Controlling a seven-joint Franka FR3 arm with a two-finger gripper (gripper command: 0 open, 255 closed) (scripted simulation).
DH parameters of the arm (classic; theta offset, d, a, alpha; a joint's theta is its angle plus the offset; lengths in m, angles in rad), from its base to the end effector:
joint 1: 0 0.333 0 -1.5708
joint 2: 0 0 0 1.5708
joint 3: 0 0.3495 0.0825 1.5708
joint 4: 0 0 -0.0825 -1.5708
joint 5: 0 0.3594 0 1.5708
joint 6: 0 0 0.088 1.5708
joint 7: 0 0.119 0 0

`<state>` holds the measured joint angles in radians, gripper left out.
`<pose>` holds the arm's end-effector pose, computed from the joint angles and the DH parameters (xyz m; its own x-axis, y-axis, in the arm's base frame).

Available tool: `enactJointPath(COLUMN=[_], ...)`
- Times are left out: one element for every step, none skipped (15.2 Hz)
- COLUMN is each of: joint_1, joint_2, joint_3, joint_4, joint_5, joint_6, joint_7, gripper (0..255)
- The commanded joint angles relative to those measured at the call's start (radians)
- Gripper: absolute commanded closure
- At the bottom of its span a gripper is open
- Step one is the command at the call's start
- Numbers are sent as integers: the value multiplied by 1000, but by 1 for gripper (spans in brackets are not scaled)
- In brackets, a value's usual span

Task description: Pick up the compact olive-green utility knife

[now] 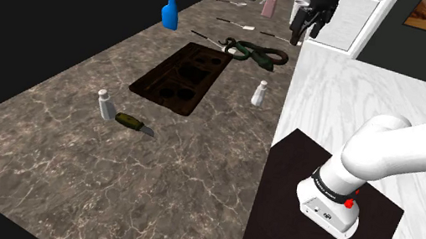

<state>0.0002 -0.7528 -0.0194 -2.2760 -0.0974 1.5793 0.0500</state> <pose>0.2706 -0.0192 0.6304 0.9962 -0.0636 0.0601 -0.0684 -0.9944 0.0810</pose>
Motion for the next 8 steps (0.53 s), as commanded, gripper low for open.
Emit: enactJointPath(joint_1=[0, 7, 15, 22, 29, 37, 44, 51], joint_2=[0, 13, 27, 43, 59, 76, 94, 114], joint_3=[0, 13, 25, 38, 50, 63, 76, 88], joint_4=[0, -10, -18, -26, -33, -38, -43, -46], joint_5=[0, 11, 21, 31, 41, 51, 60, 69], joint_6=[0, 21, 43, 65, 86, 108, 130, 152], joint_7=[0, 14, 27, 40, 54, 67, 79, 92], gripper=[0, 0, 0, 0, 0, 0, 0, 0])
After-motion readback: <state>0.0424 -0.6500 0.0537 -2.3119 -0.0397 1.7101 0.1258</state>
